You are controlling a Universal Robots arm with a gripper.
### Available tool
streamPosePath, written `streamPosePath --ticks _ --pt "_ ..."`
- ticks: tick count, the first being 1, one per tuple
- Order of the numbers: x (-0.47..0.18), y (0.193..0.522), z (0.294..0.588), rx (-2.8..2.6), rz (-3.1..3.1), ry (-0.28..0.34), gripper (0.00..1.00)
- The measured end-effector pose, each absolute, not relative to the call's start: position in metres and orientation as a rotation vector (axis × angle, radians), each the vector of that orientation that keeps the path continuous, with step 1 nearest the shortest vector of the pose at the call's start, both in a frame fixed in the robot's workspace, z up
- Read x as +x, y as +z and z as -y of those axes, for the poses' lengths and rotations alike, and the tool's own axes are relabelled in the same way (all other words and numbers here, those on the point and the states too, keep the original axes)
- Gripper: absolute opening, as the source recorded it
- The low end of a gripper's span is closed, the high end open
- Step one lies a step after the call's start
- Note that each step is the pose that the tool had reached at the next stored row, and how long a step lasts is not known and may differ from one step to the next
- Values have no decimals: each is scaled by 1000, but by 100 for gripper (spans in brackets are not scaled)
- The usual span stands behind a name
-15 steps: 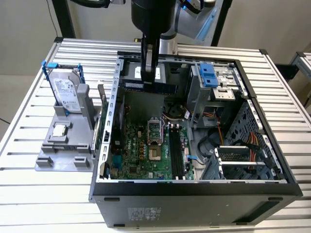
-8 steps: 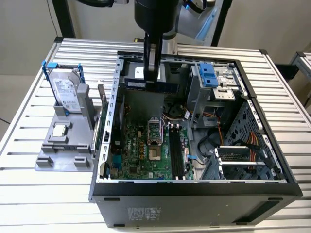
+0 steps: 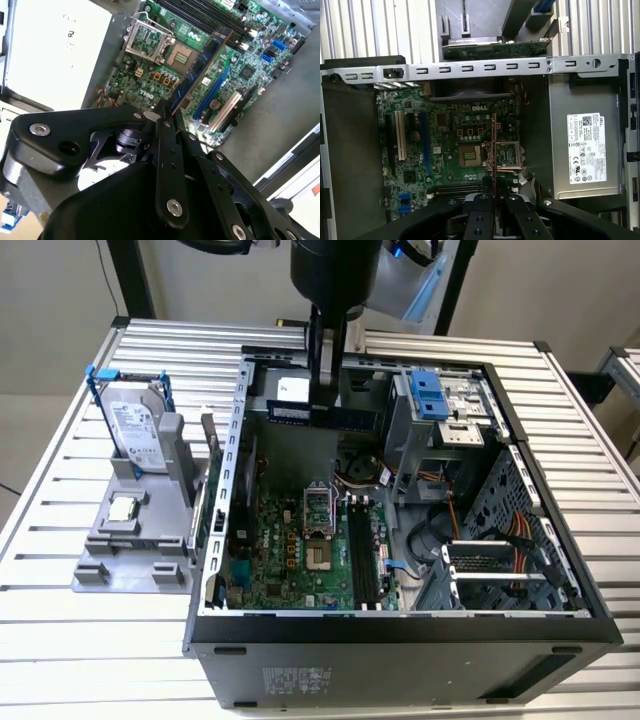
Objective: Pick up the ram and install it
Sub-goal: 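Pick up the ram and move it above insertion slot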
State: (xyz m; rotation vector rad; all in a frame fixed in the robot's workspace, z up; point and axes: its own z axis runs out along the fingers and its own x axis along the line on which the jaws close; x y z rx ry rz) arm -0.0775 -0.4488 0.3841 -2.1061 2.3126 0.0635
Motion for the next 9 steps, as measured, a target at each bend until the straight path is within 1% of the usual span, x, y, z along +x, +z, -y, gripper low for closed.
streamPosePath --ticks 9 --pt "-62 384 448 -2107 -2312 63 0"
